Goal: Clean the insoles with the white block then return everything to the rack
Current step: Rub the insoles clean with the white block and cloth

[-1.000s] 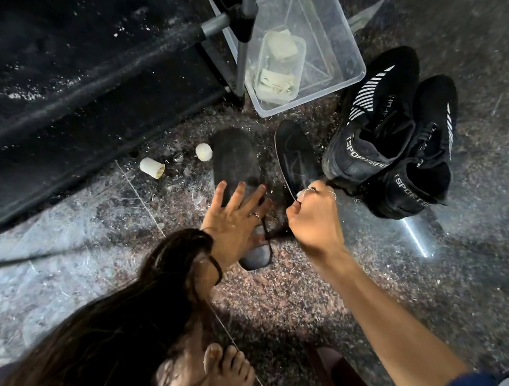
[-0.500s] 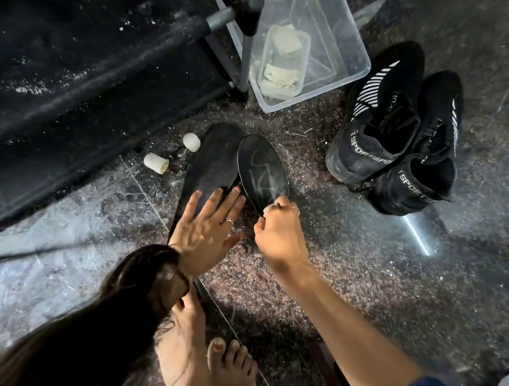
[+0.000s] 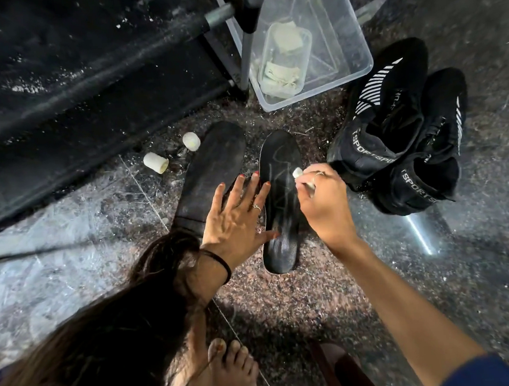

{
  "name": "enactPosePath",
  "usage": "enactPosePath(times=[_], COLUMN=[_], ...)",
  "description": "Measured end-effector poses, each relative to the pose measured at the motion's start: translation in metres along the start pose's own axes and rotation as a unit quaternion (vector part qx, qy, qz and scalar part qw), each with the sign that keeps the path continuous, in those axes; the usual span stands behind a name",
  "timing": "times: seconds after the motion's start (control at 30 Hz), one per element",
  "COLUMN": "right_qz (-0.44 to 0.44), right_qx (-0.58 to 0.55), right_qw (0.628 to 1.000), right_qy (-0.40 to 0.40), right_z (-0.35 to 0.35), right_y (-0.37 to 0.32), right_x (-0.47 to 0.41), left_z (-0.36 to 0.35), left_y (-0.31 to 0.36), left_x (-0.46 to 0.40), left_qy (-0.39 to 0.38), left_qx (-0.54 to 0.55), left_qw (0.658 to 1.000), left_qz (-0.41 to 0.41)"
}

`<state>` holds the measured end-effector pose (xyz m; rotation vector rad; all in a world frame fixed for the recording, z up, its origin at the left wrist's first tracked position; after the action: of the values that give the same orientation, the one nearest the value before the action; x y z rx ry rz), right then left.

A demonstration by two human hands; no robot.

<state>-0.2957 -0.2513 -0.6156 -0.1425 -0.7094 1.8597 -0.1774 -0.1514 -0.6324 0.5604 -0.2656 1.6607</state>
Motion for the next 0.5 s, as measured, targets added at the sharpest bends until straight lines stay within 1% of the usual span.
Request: enactPosePath(times=[0.17,0.23,0.37,0.43,0.5], right_qz=[0.072,0.085,0.101,0.102,0.080], right_qx=[0.013,0.020,0.067,0.088,0.084], right_qw=[0.997,0.995,0.992,0.990,0.992], right_qy=[-0.032,-0.045,-0.032,-0.040,-0.044], right_z=[-0.011,-0.018,-0.024,-0.028,-0.030], right_y=[-0.006,-0.009,-0.011,-0.008,-0.007], right_x=[-0.013,-0.018,-0.022,-0.023,-0.021], left_z=[-0.003,-0.005,-0.011,-0.012,-0.011], left_y=[0.003,0.004,0.004,0.006,0.008], left_x=[0.005,0.009,0.009,0.007,0.007], left_qy=[0.008,0.007,-0.016,-0.025,-0.035], left_qx=[-0.031,-0.034,-0.046,-0.043,-0.039], left_qw=[0.999,0.999,0.999,0.999,0.999], left_qz=[0.002,-0.007,-0.008,-0.004,0.000])
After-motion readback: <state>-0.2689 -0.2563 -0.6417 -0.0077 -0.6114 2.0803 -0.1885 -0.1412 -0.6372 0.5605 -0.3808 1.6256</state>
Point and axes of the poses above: each hand's wrist, its own x-axis away from the middle knuckle, its own z-axis out of the back of the hand, y = z × x, the point moved 5 cm from there along -x, towards the middle knuckle, and after that the axes turned 3 degrees about z, right-handed, at the moved point
